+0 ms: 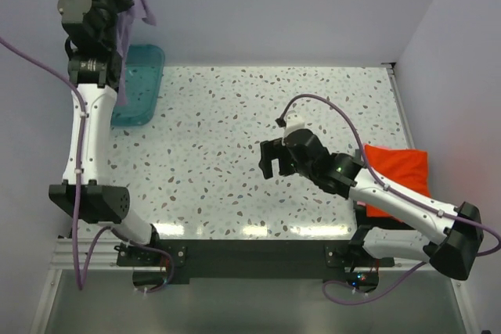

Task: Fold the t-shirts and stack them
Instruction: Move the tshirt to the center of the board

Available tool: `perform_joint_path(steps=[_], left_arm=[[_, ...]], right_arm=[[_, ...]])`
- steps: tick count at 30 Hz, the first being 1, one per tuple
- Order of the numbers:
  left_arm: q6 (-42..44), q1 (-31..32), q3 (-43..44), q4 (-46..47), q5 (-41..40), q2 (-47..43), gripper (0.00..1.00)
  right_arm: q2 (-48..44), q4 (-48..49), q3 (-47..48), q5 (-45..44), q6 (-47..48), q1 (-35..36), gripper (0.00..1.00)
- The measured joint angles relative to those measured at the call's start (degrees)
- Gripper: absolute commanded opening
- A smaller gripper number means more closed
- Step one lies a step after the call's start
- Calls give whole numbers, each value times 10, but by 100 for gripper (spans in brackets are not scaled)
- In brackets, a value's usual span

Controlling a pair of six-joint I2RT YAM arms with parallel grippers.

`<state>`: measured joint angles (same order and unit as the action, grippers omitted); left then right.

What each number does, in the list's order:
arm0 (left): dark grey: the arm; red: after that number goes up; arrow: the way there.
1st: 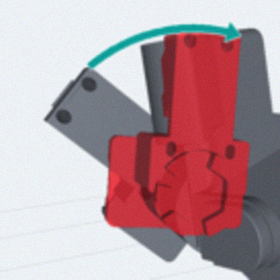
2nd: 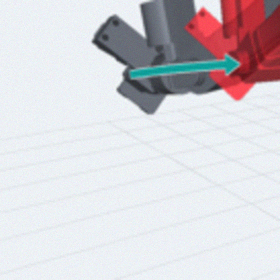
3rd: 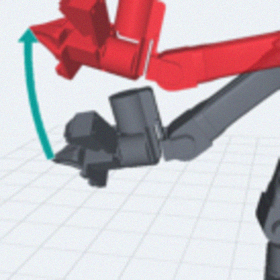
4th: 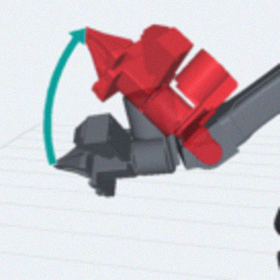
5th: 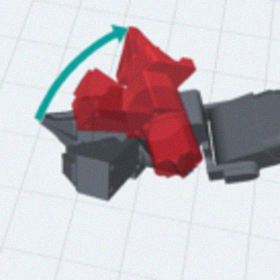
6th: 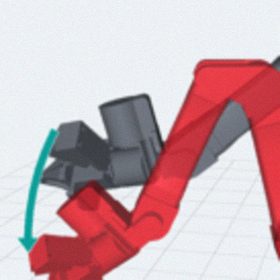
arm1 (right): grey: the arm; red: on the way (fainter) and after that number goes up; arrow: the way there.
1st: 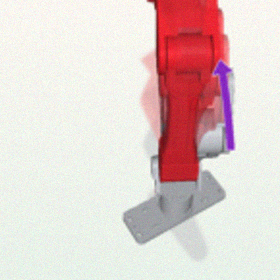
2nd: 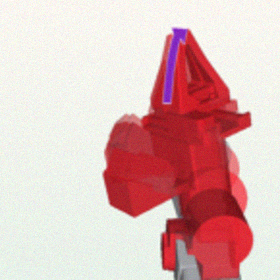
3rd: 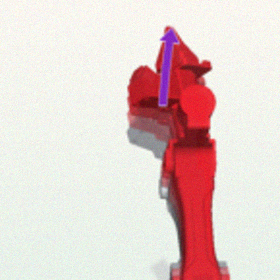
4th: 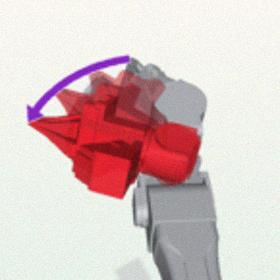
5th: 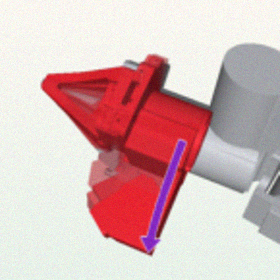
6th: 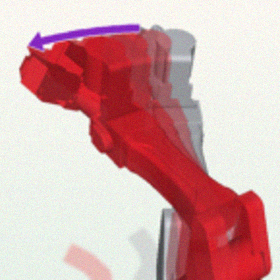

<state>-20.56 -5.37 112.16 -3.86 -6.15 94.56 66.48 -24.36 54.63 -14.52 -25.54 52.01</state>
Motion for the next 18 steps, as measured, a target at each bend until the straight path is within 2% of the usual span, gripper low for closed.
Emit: perform_joint_path(steps=[4,6,7,9,10,12,15,18], left_arm=[[19,110,-8,20,20,-79,0],[17,136,-35,29,32,-121,0],[14,142,-53,33,34,-144,3],[-2,143,-99,46,35,-183,18],[-14,143,-126,52,37,-199,37],[-44,142,-187,71,49,-222,52],[-95,142,-277,96,91,-214,60],[-137,144,-373,89,125,-169,60]], right_arm=[[-28,-2,0,-13,1,0,99],[-46,-5,0,-21,1,0,99],[-57,-6,0,-26,0,0,99],[-80,-8,0,-38,0,0,99],[-90,-9,0,-44,0,0,99],[-106,-13,0,-66,-3,0,99],[-113,-26,0,-107,-7,0,99],[-99,-46,5,-139,-11,-1,99]])
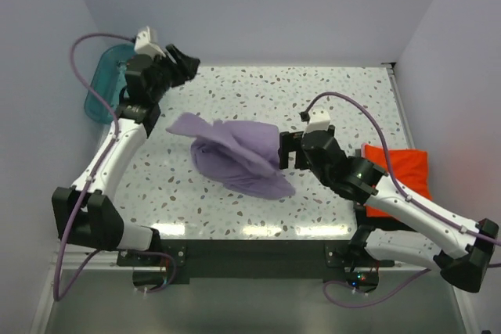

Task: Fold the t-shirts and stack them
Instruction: Move the tshirt to the center of the board

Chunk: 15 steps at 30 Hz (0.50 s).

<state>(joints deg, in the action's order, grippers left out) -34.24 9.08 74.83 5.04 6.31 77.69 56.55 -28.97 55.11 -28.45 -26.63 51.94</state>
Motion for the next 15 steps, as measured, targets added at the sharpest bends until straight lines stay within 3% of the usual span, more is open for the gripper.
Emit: perform_joint_path(steps=[6,11,15], left_arm=[[-43,2,-182,-115,-19,15,44],[-68,23,-309,-145,-62,-90,42],[-87,38,-378,-151,-88,-151,40]], right_arm=[[88,-16,28,-26,-6,0,99],[174,0,38,11,3,0,99],[269,39,74,75,15,3,85]])
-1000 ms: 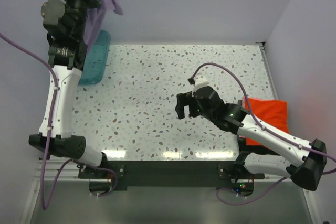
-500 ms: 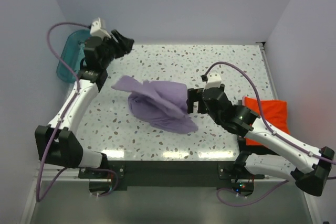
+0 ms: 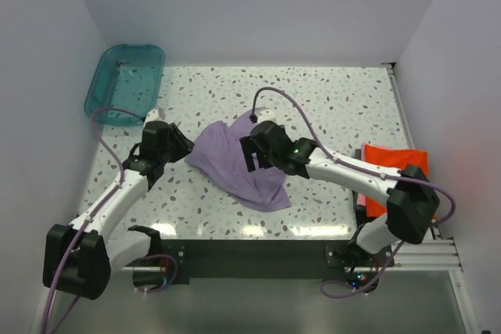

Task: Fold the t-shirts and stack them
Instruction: Move the tshirt to the center of the board, then flatten the tshirt out

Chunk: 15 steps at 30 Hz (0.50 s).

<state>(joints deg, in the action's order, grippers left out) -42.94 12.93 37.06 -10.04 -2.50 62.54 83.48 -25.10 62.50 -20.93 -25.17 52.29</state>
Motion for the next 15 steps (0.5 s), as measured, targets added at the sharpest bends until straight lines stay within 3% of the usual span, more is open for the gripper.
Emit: perform_joint_path(steps=[5,15], left_arm=[[-10,-2,-31,-19,-16,4,40],[-11,-28,-67,12,32,74,48]], right_arm=[[113,36,64,35,7,45,80],[144,40,69,35,1,140,73]])
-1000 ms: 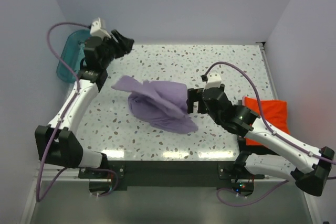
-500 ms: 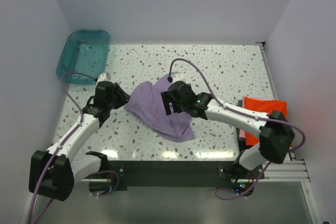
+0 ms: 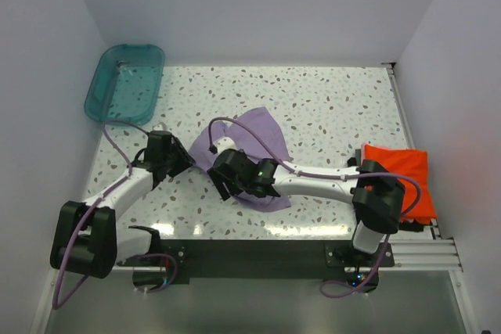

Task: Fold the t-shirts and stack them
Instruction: Flatten the tshirt out

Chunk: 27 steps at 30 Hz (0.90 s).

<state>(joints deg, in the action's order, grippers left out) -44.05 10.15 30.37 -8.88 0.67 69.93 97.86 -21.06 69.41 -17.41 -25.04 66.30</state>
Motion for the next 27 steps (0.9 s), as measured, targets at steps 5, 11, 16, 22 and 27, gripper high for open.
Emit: perform_joint_path(steps=[5,11,16,22,27], left_arm=[[-8,-34,-7,-2,6,-19,56],[-7,-181,19,-49,8,-99,65],[-4,-231,81,-79,2,-130,66],[-1,-265,124,-93,21,-122,66],[3,-270,149,-97,40,-111,65]], right_arm=[[52,0,51,-26,10,12,68],[140,29,161,-57,46,15,63],[231,46,259,-73,78,15,59],[339,43,363,-96,118,20,55],[403,34,435,-127,147,27,54]])
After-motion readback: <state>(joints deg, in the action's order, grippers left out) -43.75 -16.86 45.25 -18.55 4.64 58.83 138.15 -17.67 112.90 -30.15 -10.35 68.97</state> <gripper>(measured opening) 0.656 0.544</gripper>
